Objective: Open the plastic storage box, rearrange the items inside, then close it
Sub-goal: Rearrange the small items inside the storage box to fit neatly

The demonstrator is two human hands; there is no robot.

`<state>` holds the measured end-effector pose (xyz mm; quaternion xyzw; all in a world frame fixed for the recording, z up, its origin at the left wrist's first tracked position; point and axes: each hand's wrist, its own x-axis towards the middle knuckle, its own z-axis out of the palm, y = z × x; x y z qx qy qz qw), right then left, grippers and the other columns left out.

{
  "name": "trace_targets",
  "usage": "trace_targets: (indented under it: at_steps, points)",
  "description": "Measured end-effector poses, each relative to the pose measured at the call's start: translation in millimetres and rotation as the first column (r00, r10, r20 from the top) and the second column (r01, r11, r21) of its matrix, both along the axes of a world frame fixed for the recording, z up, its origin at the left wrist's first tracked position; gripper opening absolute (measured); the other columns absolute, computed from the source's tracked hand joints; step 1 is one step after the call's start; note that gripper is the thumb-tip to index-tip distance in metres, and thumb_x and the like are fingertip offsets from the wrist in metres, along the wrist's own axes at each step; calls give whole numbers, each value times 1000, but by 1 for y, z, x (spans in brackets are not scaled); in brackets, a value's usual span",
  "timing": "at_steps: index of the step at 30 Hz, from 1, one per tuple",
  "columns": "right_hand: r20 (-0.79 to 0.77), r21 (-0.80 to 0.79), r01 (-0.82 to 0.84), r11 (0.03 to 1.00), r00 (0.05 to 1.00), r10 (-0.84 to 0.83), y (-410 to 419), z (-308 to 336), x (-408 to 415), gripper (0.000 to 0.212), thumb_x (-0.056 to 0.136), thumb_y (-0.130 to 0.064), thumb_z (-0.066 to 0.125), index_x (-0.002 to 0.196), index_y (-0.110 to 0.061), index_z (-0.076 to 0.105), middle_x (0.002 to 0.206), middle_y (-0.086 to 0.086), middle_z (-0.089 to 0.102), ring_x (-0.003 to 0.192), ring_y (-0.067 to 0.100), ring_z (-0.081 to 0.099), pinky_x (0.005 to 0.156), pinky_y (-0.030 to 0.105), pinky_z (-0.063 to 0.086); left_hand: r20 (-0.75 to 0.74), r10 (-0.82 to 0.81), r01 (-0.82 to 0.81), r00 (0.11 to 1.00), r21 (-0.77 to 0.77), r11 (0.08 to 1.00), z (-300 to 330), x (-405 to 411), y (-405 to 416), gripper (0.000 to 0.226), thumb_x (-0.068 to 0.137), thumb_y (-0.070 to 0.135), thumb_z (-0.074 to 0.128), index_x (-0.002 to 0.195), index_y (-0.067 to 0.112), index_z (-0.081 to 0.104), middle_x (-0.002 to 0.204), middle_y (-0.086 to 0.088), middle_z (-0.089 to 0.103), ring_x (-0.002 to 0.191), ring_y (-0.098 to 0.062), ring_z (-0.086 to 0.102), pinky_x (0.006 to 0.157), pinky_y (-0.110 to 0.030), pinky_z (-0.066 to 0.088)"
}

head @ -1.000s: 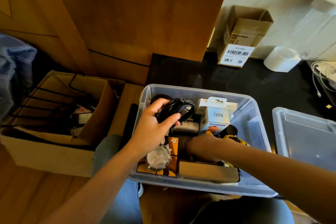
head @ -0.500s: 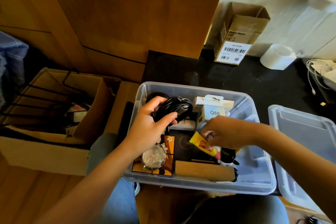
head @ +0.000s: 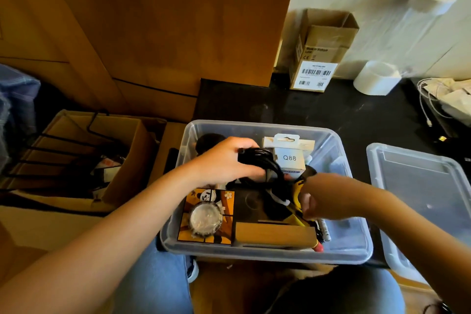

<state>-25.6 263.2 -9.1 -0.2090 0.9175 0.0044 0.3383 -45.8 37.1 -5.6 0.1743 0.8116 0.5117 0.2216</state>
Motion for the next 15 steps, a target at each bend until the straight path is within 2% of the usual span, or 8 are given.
trace_targets:
  at_steps: [2,4,7,11,13,15]
  points:
    - [-163,-52,75,996,983,-83,-2,-4,-2,27,93,-30,46,89,-11,64,85,6,66,74,15,58,74,23,48,-7,-52,51,999,-66,997,-5,-3,7,16,82,11,71,97,8,66,89,-1,62,81,-5,60,70,-14,46]
    - [-261,-96,150,984,950,-170,-6,-8,-3,26,90,-32,50,97,-12,65,91,6,67,75,17,60,72,25,51,-51,-86,77,995,-160,984,-12,-6,14,10,82,13,71,90,13,64,83,6,57,73,2,56,64,-10,42]
    - [-237,-164,211,964,940,-246,-12,-12,-5,31,87,-38,57,106,-15,66,93,4,67,73,16,61,68,23,53,-65,-80,61,995,-257,964,-21,-10,18,10,83,16,70,91,18,63,84,6,59,78,-5,59,65,-15,44]
    - [-200,-184,223,957,945,-259,-20,-23,-4,35,87,-42,57,111,-18,63,103,4,66,85,18,62,74,24,52,-61,-81,57,995,-325,944,-26,-13,18,9,83,13,67,91,10,65,85,-4,64,80,-16,62,68,-28,48]
    - [-231,-187,248,950,929,-288,-28,-31,-1,38,87,-42,57,115,-16,61,105,4,64,88,19,62,79,28,54,-85,-71,37,994,-351,936,-27,-13,18,6,82,11,66,88,9,64,78,-4,63,72,-15,61,63,-28,45]
    - [-292,-186,252,950,909,-298,-33,-35,2,38,88,-39,56,117,-15,58,107,5,64,88,19,62,77,28,54,-119,-58,11,991,-367,930,-29,-12,19,3,81,10,65,84,10,63,71,2,59,65,-10,57,56,-21,41]
